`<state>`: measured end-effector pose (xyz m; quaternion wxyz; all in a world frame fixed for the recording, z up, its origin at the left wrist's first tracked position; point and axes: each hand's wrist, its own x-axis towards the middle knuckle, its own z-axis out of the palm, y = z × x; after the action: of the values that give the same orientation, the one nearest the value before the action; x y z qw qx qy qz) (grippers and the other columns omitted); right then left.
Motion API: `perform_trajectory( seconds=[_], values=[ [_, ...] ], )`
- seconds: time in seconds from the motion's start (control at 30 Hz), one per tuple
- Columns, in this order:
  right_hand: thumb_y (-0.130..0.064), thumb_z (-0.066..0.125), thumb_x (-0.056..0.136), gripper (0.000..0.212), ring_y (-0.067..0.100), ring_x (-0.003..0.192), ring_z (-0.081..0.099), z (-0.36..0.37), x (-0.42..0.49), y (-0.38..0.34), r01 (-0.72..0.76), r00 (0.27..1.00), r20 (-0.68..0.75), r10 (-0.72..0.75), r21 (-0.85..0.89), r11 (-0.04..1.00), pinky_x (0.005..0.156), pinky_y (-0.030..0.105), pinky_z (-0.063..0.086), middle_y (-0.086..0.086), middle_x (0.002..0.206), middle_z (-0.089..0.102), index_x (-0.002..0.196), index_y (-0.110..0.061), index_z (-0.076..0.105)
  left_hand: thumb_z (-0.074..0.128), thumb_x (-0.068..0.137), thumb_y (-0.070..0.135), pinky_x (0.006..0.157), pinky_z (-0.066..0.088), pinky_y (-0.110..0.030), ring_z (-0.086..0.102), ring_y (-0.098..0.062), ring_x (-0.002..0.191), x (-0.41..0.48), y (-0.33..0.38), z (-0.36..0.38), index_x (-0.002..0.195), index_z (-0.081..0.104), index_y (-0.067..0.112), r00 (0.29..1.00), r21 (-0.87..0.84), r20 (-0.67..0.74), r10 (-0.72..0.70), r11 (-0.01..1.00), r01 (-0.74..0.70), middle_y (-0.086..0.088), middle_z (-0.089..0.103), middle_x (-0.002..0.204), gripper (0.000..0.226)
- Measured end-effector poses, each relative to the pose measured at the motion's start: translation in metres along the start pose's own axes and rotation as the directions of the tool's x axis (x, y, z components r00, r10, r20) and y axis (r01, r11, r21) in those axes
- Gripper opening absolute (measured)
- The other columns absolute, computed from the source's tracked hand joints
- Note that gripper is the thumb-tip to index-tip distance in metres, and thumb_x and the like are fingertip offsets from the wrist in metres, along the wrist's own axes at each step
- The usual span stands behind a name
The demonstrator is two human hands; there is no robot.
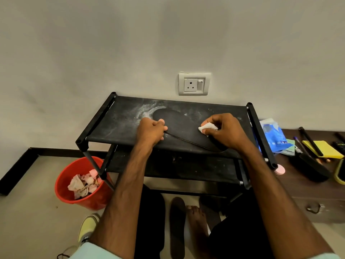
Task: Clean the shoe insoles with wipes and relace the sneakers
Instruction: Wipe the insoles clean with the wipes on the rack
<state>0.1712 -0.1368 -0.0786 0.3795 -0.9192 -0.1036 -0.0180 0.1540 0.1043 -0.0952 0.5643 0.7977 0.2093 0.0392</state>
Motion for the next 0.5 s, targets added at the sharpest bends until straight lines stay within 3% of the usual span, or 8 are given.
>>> perform_trajectory(
  seconds=[0.07, 0.13, 0.27, 0.33, 0.4, 0.5],
  values=[
    [-0.018, 0.083, 0.082, 0.014, -0.004, 0.077, 0.065, 0.004, 0.001, -0.003, 0.001, 0.999, -0.051, 0.001, 0.03, 1.0, 0.064, 0.005, 0.045, -0.011, 0.085, 0.074, 0.095, -0.022, 0.081, 0.066, 0.093, 0.024, 0.078, 0.062, -0.043, 0.067, -0.028, 0.061, -0.004, 0.001, 0.007, 0.081, 0.073, -0.005, 0.999, 0.118, 0.001, 0.051, 0.992, -0.051, -0.021, 0.073, 0.079, 0.033],
    [-0.019, 0.084, 0.082, 0.014, -0.004, 0.079, 0.065, 0.007, 0.001, -0.008, -0.003, 0.995, -0.1, 0.012, 0.085, 0.996, 0.066, 0.006, 0.048, -0.011, 0.086, 0.073, 0.096, -0.021, 0.08, 0.073, 0.085, 0.024, 0.076, 0.062, -0.044, 0.07, -0.035, 0.068, -0.008, 0.003, 0.012, 0.081, 0.071, -0.006, 0.995, 0.163, -0.016, 0.094, 0.982, -0.091, -0.022, 0.072, 0.079, 0.03],
    [-0.02, 0.082, 0.084, 0.017, 0.002, 0.087, 0.068, 0.009, 0.002, -0.018, -0.014, 0.985, -0.164, 0.045, 0.187, 0.982, 0.076, 0.017, 0.054, -0.01, 0.093, 0.073, 0.101, -0.021, 0.079, 0.08, 0.082, 0.028, 0.083, 0.06, -0.039, 0.073, -0.03, 0.079, -0.016, 0.009, 0.018, 0.067, 0.062, 0.018, 0.995, 0.139, 0.001, 0.097, 0.986, -0.096, -0.009, 0.074, 0.078, 0.026],
    [-0.02, 0.082, 0.084, 0.017, 0.003, 0.086, 0.07, 0.01, 0.003, -0.019, -0.021, 0.975, -0.207, 0.076, 0.26, 0.965, 0.077, 0.018, 0.056, -0.012, 0.092, 0.073, 0.101, -0.022, 0.079, 0.079, 0.084, 0.033, 0.08, 0.061, -0.036, 0.072, -0.025, 0.073, -0.018, 0.01, 0.021, 0.066, 0.063, 0.02, 0.996, 0.117, 0.022, 0.088, 0.989, -0.09, -0.009, 0.075, 0.076, 0.027],
    [-0.018, 0.082, 0.084, 0.02, 0.005, 0.086, 0.072, 0.013, 0.004, -0.02, -0.029, 0.964, -0.23, 0.133, 0.407, 0.913, 0.077, 0.019, 0.058, -0.007, 0.094, 0.077, 0.104, -0.016, 0.079, 0.077, 0.087, 0.036, 0.071, 0.061, -0.032, 0.067, -0.016, 0.059, -0.021, 0.012, 0.023, 0.071, 0.071, 0.015, 0.994, 0.047, 0.083, 0.067, 0.996, -0.071, -0.009, 0.076, 0.077, 0.027],
    [-0.008, 0.08, 0.085, 0.023, 0.007, 0.083, 0.074, 0.021, 0.003, -0.025, -0.047, 0.953, -0.188, 0.237, 0.68, 0.731, 0.073, 0.019, 0.058, 0.004, 0.095, 0.078, 0.108, -0.005, 0.076, 0.074, 0.091, 0.033, 0.057, 0.053, -0.021, 0.057, -0.008, 0.049, -0.027, 0.017, 0.027, 0.084, 0.076, 0.008, 0.98, -0.128, 0.19, 0.061, 0.991, -0.037, -0.006, 0.073, 0.072, 0.026]
  ],
)
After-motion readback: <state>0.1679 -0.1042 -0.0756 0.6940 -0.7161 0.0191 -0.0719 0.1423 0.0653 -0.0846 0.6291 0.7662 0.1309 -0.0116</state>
